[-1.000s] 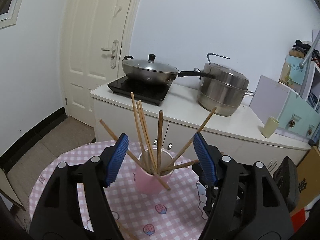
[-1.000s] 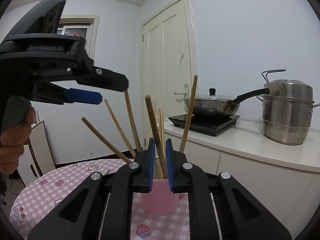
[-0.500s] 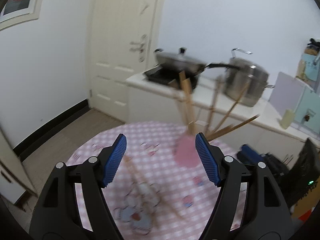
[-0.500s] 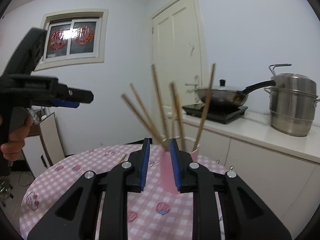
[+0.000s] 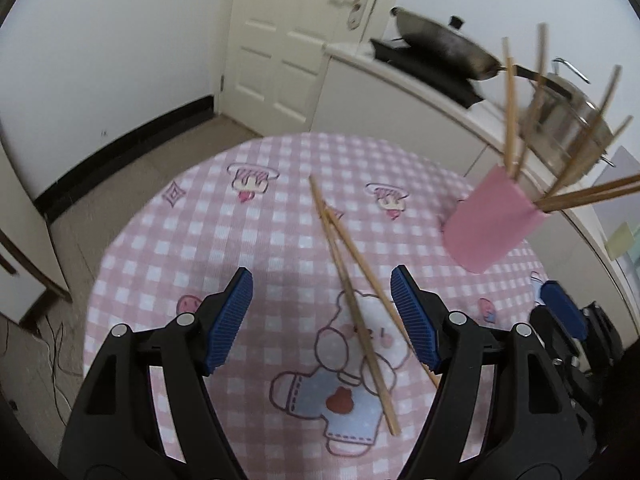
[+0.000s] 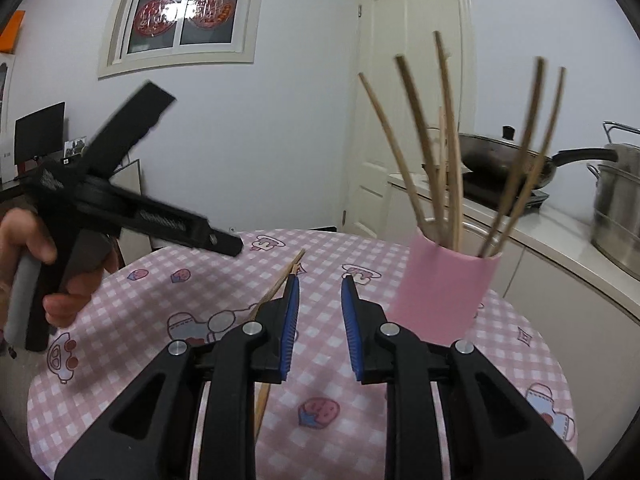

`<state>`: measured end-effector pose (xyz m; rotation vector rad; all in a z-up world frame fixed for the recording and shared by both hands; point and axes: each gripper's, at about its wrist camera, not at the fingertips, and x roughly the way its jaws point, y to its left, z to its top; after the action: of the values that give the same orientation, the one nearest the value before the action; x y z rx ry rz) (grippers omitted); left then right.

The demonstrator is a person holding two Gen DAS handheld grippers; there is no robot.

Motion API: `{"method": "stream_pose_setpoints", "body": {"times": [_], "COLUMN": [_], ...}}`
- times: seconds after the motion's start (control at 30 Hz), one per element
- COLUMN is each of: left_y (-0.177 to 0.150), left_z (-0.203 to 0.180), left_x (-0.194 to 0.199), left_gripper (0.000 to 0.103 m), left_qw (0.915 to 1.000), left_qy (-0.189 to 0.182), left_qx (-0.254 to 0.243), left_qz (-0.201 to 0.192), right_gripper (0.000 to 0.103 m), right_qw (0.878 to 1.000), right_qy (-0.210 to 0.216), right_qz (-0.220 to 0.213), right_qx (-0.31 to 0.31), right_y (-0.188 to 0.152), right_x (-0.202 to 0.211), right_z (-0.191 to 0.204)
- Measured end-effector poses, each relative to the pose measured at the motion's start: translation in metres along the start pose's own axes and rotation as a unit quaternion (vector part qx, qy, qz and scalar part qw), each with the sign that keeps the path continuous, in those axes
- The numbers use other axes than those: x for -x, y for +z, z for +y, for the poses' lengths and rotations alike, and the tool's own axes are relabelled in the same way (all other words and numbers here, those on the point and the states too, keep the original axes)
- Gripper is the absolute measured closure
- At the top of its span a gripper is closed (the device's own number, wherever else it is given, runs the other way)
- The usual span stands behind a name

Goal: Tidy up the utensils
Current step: 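Move both tools back down to the last chopsticks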

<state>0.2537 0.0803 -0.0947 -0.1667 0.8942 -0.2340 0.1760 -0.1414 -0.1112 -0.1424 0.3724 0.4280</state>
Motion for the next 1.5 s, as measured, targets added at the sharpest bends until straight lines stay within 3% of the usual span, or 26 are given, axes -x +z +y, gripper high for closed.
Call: {"method": "stream_pose_setpoints", "body": {"times": [0.33, 0.5, 0.93, 1.07, 1.37, 1.5], "left_y": [0.009, 0.017, 0.028, 0.036, 0.029, 0.032], "left_z": [-0.003, -0.007, -0.012, -0.012, 0.007, 0.006], "left_x": [-0.049, -0.067, -0.089, -0.092, -0.085, -0.088], "left_gripper": [0.032, 0.032, 0.052, 0.085, 0.086, 0.085], "left_qw": [0.9988, 0.9980, 0.9948, 0.9963, 0.9961, 0.9950], "left_qy": [0.004, 0.027, 0.075, 0.038, -0.001, 0.004], "left_qx": [0.022, 0.013, -0.007, 0.008, 0.037, 0.046], "left_qz": [0.044, 0.056, 0.069, 0.076, 0.080, 0.089], "right_gripper": [0.075, 0.068, 0.066, 0.062, 0.062, 0.061], "right_qw": [1.000, 0.999, 0.996, 0.995, 0.992, 0.991], "right_qy": [0.006, 0.003, 0.001, 0.001, 0.009, 0.006], "right_qz": [0.023, 0.028, 0.078, 0.090, 0.125, 0.136], "right_qx": [-0.017, -0.027, -0.034, -0.032, -0.013, -0.014], "right_y": [0.005, 0.006, 0.009, 0.008, 0.009, 0.011], "right_x": [-0.018, -0.016, -0.035, -0.038, -0.054, -0.062], "right_z": [-0.004, -0.008, -0.006, -0.005, 0.001, 0.003]}}
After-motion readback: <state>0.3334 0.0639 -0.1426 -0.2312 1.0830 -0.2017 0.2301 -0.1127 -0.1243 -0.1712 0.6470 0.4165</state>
